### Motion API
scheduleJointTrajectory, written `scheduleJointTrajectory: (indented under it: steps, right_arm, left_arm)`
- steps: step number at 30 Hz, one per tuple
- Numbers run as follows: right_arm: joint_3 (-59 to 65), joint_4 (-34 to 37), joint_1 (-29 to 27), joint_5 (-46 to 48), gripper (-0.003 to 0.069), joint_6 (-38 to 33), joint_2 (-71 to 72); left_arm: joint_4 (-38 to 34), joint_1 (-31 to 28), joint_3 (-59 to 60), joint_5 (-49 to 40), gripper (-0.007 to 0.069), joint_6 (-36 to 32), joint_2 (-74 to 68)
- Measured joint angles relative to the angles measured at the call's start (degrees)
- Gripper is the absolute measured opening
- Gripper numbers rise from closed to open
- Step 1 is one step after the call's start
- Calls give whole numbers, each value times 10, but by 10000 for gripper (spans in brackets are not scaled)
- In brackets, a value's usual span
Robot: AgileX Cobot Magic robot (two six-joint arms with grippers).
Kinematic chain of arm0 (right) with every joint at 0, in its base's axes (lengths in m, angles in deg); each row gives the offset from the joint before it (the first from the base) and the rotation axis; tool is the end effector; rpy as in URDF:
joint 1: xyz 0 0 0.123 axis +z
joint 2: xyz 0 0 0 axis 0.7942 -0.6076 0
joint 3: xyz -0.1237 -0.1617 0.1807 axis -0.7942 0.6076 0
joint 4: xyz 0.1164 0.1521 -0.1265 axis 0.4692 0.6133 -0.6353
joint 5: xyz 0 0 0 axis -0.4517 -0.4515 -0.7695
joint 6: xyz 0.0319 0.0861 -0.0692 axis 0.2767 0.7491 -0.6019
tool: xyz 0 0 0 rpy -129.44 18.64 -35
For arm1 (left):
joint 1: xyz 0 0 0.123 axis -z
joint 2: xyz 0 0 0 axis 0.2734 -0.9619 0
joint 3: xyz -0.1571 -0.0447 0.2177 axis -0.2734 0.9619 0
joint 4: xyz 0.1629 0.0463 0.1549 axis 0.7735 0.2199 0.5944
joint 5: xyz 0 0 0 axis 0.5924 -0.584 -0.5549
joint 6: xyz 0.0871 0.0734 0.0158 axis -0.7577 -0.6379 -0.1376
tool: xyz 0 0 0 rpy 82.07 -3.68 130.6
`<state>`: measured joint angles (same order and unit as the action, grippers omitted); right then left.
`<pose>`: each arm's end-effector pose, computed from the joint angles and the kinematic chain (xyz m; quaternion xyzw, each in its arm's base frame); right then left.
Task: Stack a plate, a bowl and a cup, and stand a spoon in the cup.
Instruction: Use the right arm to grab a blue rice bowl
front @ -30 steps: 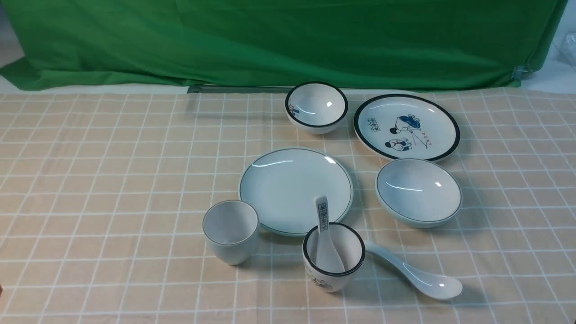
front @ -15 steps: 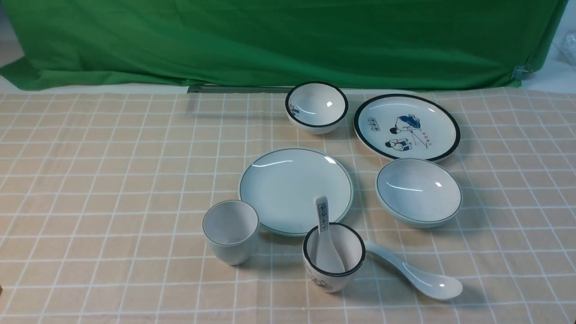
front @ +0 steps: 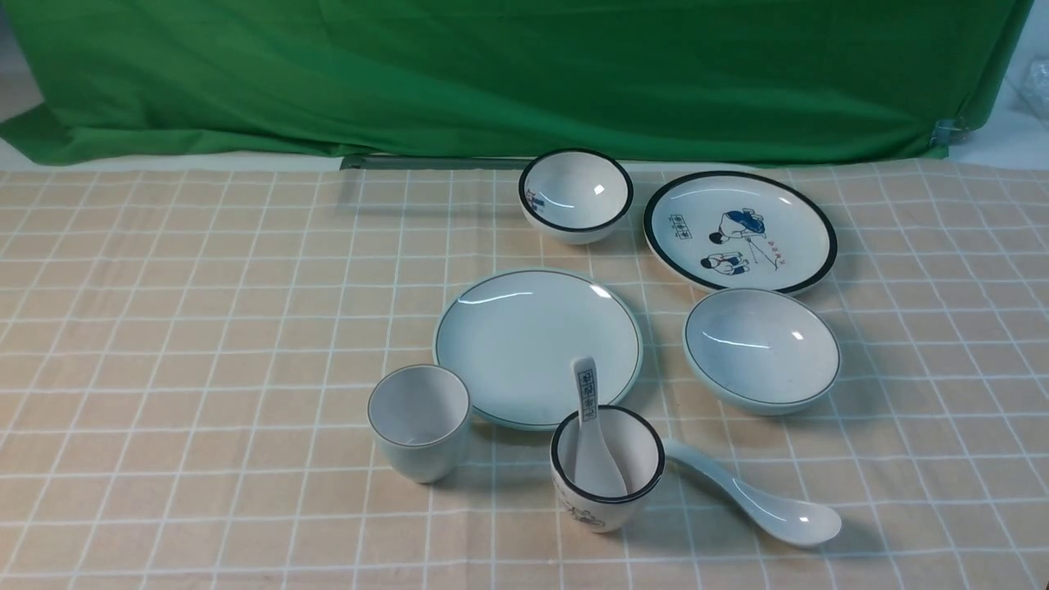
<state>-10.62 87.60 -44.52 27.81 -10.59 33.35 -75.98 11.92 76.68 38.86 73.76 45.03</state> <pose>0.0688 0.0109 0.1847 -0.0579 0.7616 0.0486 0.6436 0.0697 0.0078 0.2186 -0.2904 0.5944 -0.2636 0.7020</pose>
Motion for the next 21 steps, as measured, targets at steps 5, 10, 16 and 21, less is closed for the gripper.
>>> scheduleJointTrajectory:
  steps: [5,10,16,21]
  right_arm:
    - [0,0,0,0,244,0,0]
    - [0,0,0,0,244,0,0]
    - [0,0,0,0,244,-1,0]
    - [0,3,0,-15,244,6,0]
  left_arm:
    - [14,19,-100,-104,7,-46,-25]
    - [22,45,-210,-218,7,-190,-159]
    - [22,71,-330,-332,7,-349,-381]
    - [24,141,-393,-364,7,-387,-503]
